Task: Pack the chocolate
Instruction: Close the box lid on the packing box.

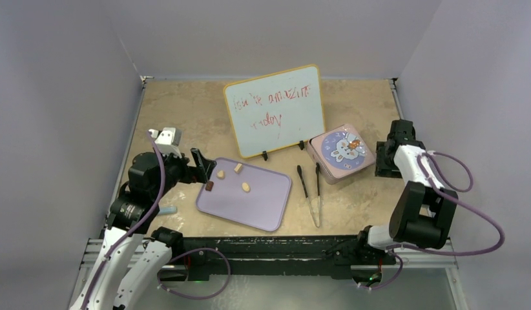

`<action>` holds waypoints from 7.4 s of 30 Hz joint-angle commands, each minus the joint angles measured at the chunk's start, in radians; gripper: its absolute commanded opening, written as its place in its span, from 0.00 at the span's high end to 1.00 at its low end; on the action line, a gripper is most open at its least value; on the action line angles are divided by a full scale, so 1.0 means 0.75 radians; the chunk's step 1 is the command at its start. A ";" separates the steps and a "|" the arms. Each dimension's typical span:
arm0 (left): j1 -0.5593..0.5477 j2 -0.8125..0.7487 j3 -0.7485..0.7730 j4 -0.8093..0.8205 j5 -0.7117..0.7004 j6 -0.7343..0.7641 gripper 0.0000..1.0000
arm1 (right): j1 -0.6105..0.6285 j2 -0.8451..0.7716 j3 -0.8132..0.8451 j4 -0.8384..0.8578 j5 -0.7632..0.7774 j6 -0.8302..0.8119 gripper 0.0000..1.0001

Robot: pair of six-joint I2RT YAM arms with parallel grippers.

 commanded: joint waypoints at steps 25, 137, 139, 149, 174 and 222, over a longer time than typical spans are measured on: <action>-0.201 0.868 0.582 0.288 0.123 -0.229 0.20 | -0.135 -0.196 -0.035 0.436 -0.520 -1.395 0.38; -0.675 2.192 1.227 0.922 0.180 -0.186 0.36 | -0.330 -0.010 -0.325 0.514 -0.827 -1.368 0.91; -0.679 2.196 1.238 0.916 0.179 -0.186 0.37 | -0.328 -0.015 -0.325 0.510 -0.822 -1.367 0.91; -0.695 2.193 1.245 0.875 0.129 -0.199 0.37 | -0.328 -0.036 -0.326 0.502 -0.813 -1.366 0.91; -0.697 2.198 1.298 0.792 0.031 -0.210 0.31 | -0.385 -0.058 -0.332 0.485 -0.750 -1.332 0.91; -0.740 2.207 1.350 0.777 0.052 -0.272 0.32 | -0.391 -0.073 -0.347 0.541 -0.805 -1.392 0.92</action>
